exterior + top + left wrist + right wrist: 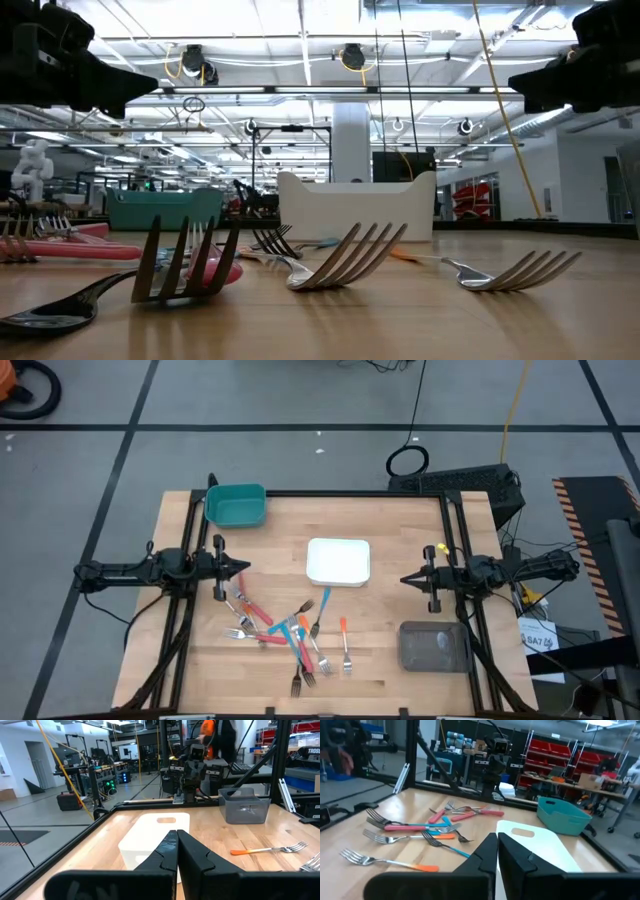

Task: Sort silverware by color (type)
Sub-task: Put the orange fork into the white bin

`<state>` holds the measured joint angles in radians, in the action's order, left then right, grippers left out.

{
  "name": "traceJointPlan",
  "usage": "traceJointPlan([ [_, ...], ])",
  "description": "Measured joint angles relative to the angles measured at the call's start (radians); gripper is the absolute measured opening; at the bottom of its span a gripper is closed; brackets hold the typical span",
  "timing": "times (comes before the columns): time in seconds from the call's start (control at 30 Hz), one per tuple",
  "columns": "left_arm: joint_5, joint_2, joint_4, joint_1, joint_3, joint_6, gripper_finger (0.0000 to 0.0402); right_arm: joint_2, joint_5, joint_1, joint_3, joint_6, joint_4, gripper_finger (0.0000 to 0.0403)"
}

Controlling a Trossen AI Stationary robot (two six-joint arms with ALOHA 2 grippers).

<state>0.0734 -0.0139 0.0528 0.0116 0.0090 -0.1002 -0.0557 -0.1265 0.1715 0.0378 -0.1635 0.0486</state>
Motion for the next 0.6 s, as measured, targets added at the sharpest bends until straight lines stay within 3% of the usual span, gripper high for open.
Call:
traceJointPlan([
  [0.3,0.0,0.0,0.0,0.0,0.0,0.0,0.0008,-0.023,-0.004,0.0,0.032,0.125,-0.016,0.0001],
  [0.6,0.0,0.0,0.0,0.0,0.0,0.0,0.0008,-0.137,-0.004,0.0,0.196,0.133,-0.038,0.0001],
])
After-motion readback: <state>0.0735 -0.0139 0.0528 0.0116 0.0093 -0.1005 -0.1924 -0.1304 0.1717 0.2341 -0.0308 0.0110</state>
